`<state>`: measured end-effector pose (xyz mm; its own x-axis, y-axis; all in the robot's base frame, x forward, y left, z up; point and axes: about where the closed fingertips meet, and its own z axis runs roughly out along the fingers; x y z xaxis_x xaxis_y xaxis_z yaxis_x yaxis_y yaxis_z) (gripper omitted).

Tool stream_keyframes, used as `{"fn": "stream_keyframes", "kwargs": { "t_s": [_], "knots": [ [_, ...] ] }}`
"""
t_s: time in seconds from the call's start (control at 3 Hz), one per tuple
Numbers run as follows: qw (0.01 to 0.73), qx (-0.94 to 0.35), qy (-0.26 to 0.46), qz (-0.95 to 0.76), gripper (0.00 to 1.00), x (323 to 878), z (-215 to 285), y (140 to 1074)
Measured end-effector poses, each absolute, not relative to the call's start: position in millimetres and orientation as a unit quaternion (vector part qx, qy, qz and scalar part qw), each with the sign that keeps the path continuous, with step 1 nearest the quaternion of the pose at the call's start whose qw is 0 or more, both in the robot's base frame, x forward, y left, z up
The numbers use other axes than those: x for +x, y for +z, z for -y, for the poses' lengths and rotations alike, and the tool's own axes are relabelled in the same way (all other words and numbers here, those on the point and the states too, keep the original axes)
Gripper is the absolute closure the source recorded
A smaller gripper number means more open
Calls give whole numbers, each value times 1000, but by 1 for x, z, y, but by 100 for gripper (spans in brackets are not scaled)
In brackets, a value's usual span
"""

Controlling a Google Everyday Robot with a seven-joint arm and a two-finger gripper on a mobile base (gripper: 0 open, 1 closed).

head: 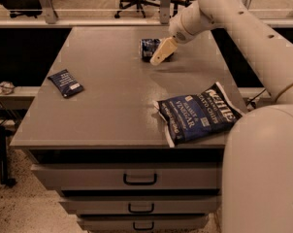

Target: Pick pepsi can

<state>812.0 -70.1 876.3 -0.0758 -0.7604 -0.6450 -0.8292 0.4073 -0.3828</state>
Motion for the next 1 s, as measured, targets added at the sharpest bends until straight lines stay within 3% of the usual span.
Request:
{"fn": "stream_keyframes", "kwargs": {
  "t_s": [0.33,1.0],
  "knots": [
    [396,-550,51,-734,15,818,65,865],
    [387,-558,55,-732,61,814,68,865]
  ]
}}
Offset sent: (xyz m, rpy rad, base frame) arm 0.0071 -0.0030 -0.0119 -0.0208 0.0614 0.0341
